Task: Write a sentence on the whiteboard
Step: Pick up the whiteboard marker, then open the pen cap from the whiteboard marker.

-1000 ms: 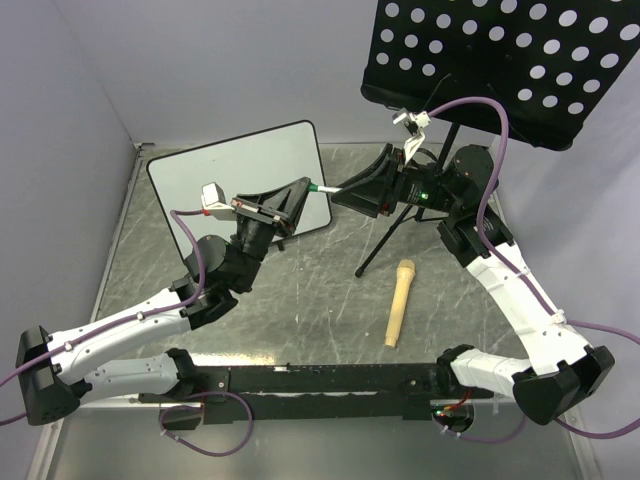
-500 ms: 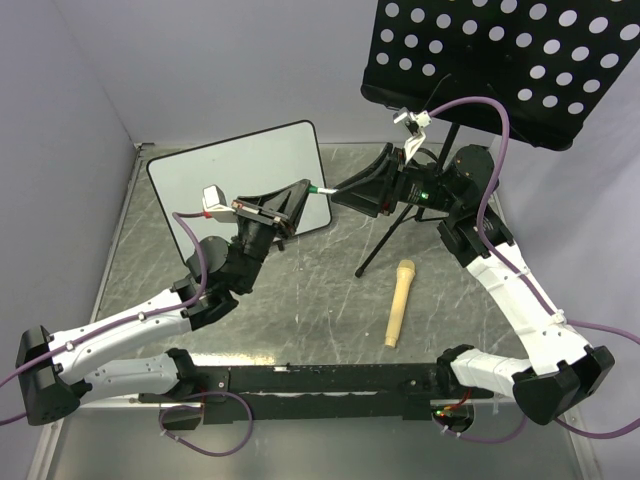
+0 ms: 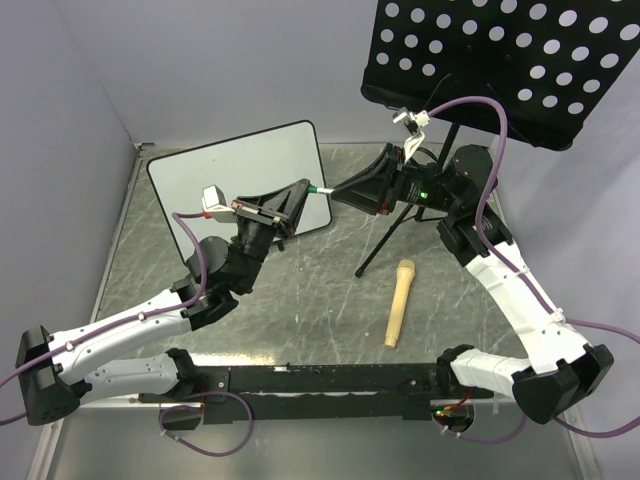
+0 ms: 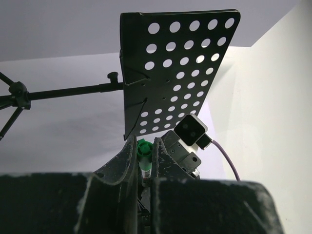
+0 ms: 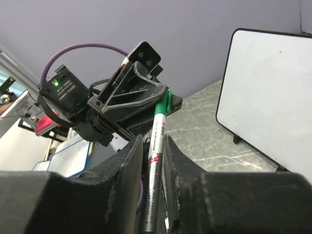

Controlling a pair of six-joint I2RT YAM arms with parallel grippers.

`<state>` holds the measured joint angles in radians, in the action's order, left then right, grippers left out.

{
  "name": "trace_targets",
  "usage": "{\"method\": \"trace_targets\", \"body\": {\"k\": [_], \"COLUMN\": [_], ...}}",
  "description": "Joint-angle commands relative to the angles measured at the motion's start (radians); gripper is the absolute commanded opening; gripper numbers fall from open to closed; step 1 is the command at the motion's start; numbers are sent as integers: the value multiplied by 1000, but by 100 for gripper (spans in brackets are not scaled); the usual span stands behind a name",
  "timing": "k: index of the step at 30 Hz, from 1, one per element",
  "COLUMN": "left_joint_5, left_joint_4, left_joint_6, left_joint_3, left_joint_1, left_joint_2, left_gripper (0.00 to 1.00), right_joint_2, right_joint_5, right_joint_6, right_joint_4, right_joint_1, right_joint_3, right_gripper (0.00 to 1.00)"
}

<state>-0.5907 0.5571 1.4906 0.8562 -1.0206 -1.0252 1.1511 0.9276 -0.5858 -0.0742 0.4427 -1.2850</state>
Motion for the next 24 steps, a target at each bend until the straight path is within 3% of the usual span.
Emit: {"method": "trace_targets", "body": {"k": [1,3,6,7,10,24], "left_joint_5": [-8,-9,-8,-8,-6,-80], "left_joint_4": [36,37,37,35,37,1], "left_joint_6": [25,28,30,30,30,42], "left_joint_3": [4,3,3,3,6,-57], "left_joint_1": [1,1,1,1,1,1], "left_joint_2": [7,7,5,5,4,92], "left_gripper": [1,1,1,1,1,1], "right_joint_2": [-1,-1,-1,1,-2,-74], "right_joint_5": [11,11,10,8,8,-7], "right_joint_6": [1,0,4,9,18,81], "right_joint_4": [-29,-27,-22,-18,-15,-21], "right_joint_1": [5,7,5,5,5,-13], "right_joint_3": [-56,-57,-60,-63,-63,1], "right_gripper": [28,26,15,8,0,0]}}
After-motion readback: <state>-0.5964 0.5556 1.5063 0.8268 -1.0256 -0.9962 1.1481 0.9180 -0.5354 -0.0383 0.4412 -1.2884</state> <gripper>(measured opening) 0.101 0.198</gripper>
